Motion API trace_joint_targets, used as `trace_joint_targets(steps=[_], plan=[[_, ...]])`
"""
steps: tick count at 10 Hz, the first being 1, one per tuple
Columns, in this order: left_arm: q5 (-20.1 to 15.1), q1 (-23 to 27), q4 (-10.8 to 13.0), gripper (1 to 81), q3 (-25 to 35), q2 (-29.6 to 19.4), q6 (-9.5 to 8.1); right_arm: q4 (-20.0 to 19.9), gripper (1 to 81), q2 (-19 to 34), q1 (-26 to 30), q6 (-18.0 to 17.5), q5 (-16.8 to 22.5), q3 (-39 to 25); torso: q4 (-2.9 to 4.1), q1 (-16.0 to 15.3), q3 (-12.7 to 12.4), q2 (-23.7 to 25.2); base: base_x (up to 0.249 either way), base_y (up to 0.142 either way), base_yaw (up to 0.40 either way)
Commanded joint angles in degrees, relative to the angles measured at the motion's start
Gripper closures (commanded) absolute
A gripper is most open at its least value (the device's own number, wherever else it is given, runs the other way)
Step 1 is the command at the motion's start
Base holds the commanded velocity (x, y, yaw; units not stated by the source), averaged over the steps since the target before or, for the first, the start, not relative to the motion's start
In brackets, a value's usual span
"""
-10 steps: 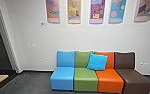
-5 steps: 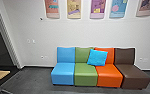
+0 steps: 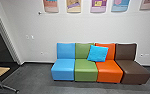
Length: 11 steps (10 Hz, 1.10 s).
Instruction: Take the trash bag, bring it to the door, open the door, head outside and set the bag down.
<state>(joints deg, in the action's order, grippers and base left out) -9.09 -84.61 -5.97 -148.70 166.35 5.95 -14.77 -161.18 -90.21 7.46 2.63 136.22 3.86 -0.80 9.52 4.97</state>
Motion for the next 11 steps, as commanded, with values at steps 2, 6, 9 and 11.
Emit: trace_joint_targets(steps=[2, 6, 9, 11], plan=[[-4.62, 1.69, 0.00, 81.1, -7.03, 3.64, 0.20, 1.15, 1.0, -3.82, 1.04, 0.54, 4.05, 6.32, 0.00, 0.00, 0.00, 0.13, 0.000, 0.000, 0.000], [-4.70, 1.69, 0.17, 81.1, -9.94, 5.49, 0.29, 1.24, 1.0, -6.01, 0.95, 0.63, 4.05, 8.88, 0.00, 0.07, -2.73, 0.09, 0.000, 0.000, 0.000], [-4.53, 1.69, -0.09, 81.1, -9.94, 5.05, 0.20, 1.24, 1.0, -8.38, 1.12, 0.45, 4.05, 12.13, 0.00, 0.18, -3.32, 0.11, 0.000, 0.000, 0.000], [-4.53, 1.77, -0.09, 81.1, -9.94, 5.22, 0.20, 1.15, 1.0, -11.29, 0.86, 0.45, 3.52, 16.96, 0.00, 0.18, -3.32, 0.11, 0.000, 0.000, 0.000]])
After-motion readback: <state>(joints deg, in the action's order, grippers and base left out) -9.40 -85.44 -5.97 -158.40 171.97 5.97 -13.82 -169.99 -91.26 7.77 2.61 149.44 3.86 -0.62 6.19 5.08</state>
